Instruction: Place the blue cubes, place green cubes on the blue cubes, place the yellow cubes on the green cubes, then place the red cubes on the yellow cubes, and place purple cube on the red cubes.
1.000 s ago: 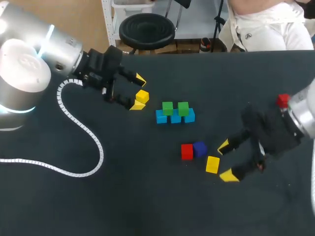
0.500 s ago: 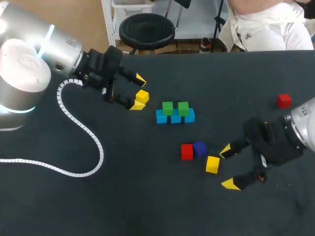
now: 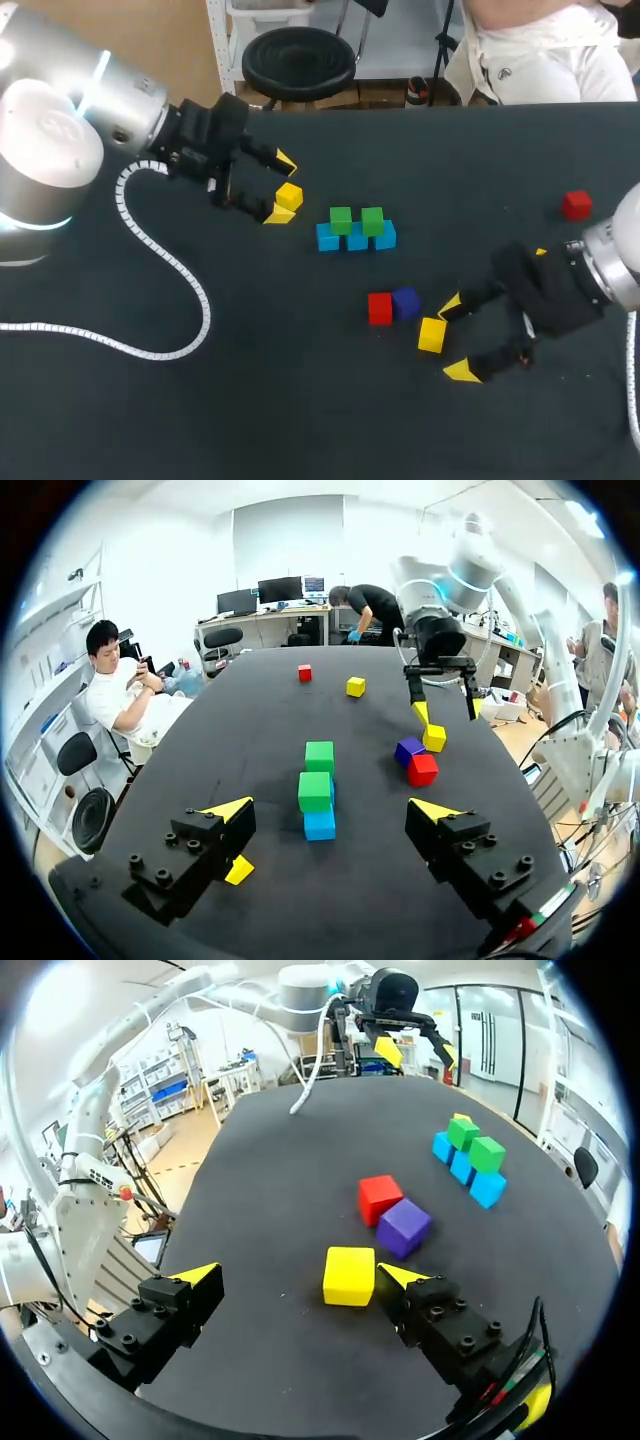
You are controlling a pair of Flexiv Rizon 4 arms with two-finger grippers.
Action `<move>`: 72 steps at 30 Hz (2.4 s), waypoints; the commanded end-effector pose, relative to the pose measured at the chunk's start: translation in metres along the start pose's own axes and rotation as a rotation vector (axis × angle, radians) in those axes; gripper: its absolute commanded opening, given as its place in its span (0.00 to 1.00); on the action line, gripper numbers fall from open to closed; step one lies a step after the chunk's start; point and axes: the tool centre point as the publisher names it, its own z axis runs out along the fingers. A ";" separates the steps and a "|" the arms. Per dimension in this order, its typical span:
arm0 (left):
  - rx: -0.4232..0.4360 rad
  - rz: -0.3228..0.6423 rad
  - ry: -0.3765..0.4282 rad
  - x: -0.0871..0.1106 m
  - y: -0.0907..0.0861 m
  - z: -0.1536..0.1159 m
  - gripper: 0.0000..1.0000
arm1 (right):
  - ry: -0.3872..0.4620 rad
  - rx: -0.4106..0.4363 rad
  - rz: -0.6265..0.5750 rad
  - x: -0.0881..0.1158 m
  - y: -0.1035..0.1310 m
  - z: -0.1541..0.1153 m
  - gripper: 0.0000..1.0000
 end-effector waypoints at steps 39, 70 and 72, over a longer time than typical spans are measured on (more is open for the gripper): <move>0.000 0.003 -0.003 0.001 0.000 0.000 1.00 | 0.047 0.162 0.047 -0.011 0.007 0.000 1.00; 0.000 0.003 -0.003 0.001 0.000 0.000 1.00 | -0.002 0.163 0.050 0.007 -0.010 0.007 1.00; 0.000 0.003 -0.003 0.001 0.000 0.000 1.00 | -0.004 0.161 0.050 0.006 -0.011 0.009 1.00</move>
